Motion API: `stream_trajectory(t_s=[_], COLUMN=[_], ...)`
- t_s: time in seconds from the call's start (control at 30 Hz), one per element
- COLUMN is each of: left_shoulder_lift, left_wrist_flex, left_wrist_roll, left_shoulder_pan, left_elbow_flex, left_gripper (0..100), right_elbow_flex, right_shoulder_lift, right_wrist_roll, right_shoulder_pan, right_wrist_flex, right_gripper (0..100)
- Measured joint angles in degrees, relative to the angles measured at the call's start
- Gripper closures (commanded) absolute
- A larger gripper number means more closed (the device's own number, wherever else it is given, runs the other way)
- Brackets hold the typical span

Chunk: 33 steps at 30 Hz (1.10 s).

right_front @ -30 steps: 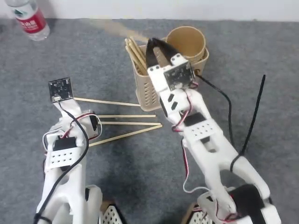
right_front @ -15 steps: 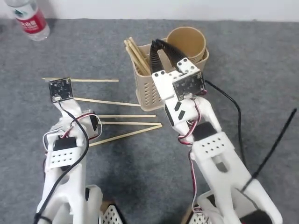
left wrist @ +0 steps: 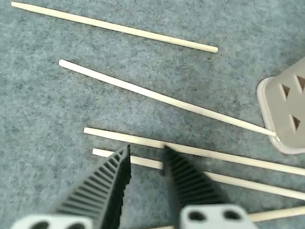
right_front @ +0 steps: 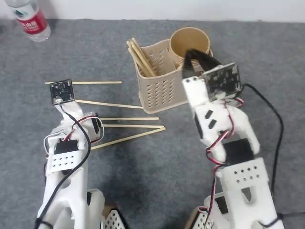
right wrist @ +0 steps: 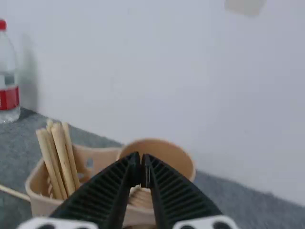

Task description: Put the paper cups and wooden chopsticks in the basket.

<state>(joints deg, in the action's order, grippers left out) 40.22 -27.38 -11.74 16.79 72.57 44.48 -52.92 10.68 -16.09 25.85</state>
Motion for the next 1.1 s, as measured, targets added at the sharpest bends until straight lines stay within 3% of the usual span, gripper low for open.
stream_trajectory(t_s=[0.13,0.23,0.33,0.5,0.6,0.67,1.1], left_shoulder_lift=[0.0,0.0,0.0,0.0,-0.6,-3.2,-44.6], left_wrist_flex=[-7.0,-17.1,-27.0,-41.3,-47.1,-49.1,-45.7], left_wrist_roll=[1.8,10.5,23.2,51.0,66.0,71.9,81.8], left_shoulder_pan=[-0.3,-0.3,-2.0,-4.9,-5.4,-5.3,-5.4], left_elbow_flex=[-3.6,-11.2,-18.8,-27.5,-30.6,-32.9,-52.7], left_gripper=[81,81,81,81,81,81,81], right_elbow_flex=[0.0,0.3,3.3,12.6,19.0,22.5,35.6], right_shoulder_lift=[-2.1,-3.0,-3.3,-3.6,-3.6,-3.6,-3.6], right_wrist_roll=[0.0,0.0,0.0,-0.2,-2.0,-2.5,-2.5], right_shoulder_pan=[6.7,11.3,14.1,16.4,16.2,16.7,16.5], right_wrist_flex=[12.0,19.2,22.2,21.9,18.6,15.9,0.4], right_gripper=[98.6,98.6,98.6,98.6,98.6,98.6,98.6])
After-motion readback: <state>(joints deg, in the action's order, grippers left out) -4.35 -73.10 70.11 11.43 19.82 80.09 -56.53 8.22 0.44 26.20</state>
